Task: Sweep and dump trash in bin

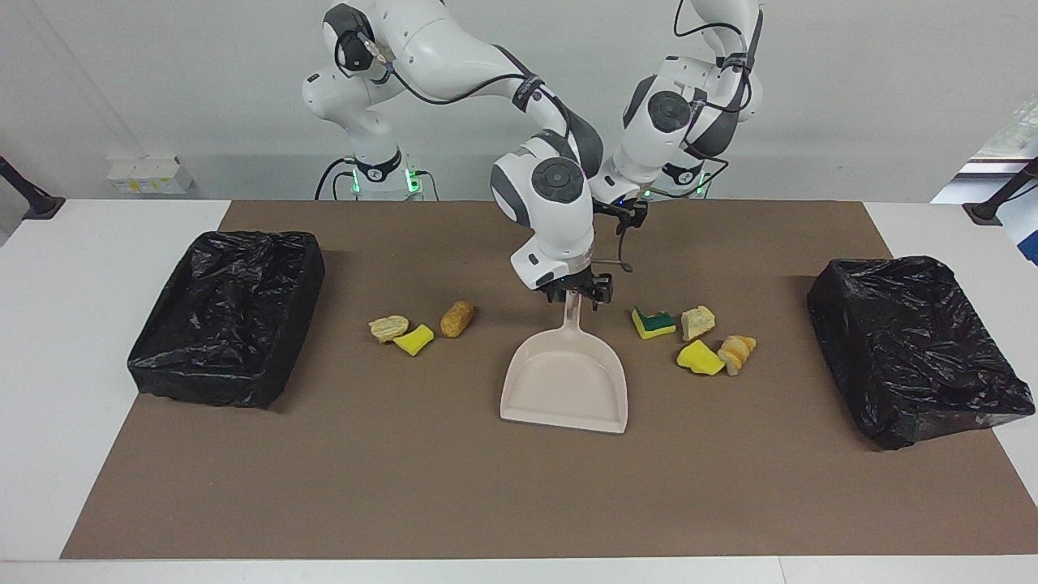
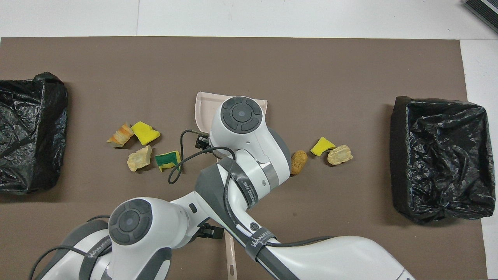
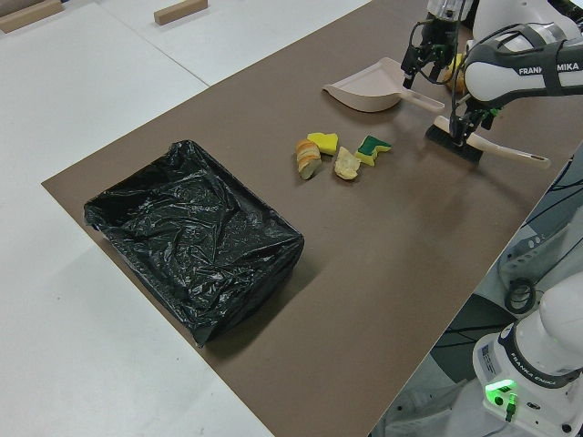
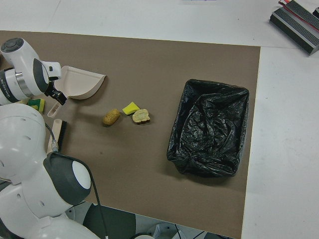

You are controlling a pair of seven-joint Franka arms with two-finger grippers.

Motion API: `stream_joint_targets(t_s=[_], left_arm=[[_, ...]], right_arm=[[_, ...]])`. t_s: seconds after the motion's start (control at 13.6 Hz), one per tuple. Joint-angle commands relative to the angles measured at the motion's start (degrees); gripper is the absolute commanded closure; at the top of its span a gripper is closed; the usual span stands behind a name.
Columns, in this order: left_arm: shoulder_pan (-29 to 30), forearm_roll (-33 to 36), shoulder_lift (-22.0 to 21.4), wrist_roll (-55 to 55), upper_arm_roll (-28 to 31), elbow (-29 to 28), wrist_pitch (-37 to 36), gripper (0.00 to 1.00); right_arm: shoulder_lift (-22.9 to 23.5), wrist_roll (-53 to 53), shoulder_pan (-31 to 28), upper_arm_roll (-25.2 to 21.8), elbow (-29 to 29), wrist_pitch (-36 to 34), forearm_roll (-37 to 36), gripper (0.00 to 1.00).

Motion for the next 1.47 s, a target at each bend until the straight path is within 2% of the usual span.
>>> stream_joint_targets(t_s=[0.0, 0.22, 0.37, 0.44, 0.59, 0.74, 0.81, 0.88, 0.96, 1.03, 1.1, 1.18, 1.25, 1.4], left_arm=[[-3.27, -0.67, -4.91, -1.23, 1.11, -5.25, 1.87, 0.00], [-7.48, -0.67, -4.21, -5.87, 1.10, -6.04, 6.07, 0.00], [-9.86, -0.67, -2.20, -9.39, 1.11, -6.31, 10.19, 0.00], [-11.27, -0.67, -1.67, -10.62, 1.11, -6.31, 11.17, 0.00], [-11.63, -0.67, -1.22, -11.78, 1.11, -6.40, 11.71, 0.00], [-11.63, -0.67, 0.70, -11.86, 1.11, -6.84, 14.07, 0.00], [-11.89, -1.45, 2.02, -11.78, 1.11, -6.58, 15.13, 0.01], [-12.16, -1.80, 2.21, -11.78, 1.11, -6.40, 15.49, 0.10], [-12.16, -1.81, 2.47, -11.78, 1.11, -6.31, 15.49, 0.14], [-12.16, -1.90, 2.47, -11.78, 1.11, -6.22, 15.49, 0.22], [-12.16, -1.81, 2.47, -11.69, 1.11, -6.22, 15.40, 0.25], [-12.16, -1.81, 2.47, -11.69, 1.11, -6.22, 15.40, 0.32], [-12.25, -1.90, 2.56, -11.69, 1.11, -6.13, 15.49, 0.36], [-13.03, -3.03, 2.99, -11.69, 1.11, -5.61, 15.49, 0.36]], right_arm=[[-1.23, 1.18, -0.28, 0.06, -2.96, 0.65, 1.68, 0.11], [-1.59, -6.35, -2.21, 0.15, -3.33, -3.55, 2.21, 0.10], [-1.59, -7.96, -2.83, 0.24, -3.41, -3.75, 2.47, 0.10], [-1.50, -8.92, -3.01, 0.24, -3.41, -3.75, 4.91, 0.11], [-1.76, -12.17, -3.01, 0.24, -3.94, -3.92, 7.48, 0.11], [-1.85, -12.88, -2.92, 0.24, -4.12, -4.80, 7.66, 0.16], [-1.59, -13.23, -2.31, 0.24, -4.12, -4.63, 7.48, 0.18], [-1.24, -13.33, -2.22, 0.24, -4.03, -4.63, 6.78, 0.19], [-1.06, -13.33, -1.87, 0.24, -4.12, -4.45, 6.43, 0.22], [-1.06, -13.59, -1.69, 0.15, -3.94, -4.80, 6.34, 0.33], [-1.06, -14.29, -1.78, 0.24, -3.94, -4.80, 6.25, 0.48], [-1.06, -14.73, -1.61, 0.24, -4.03, -4.80, 5.73, 0.57], [-1.06, -14.82, -1.34, 0.24, -4.03, -4.71, 5.72, 0.59], [-1.06, -15.17, -1.16, 0.15, -4.20, -4.28, 5.64, 0.59]])
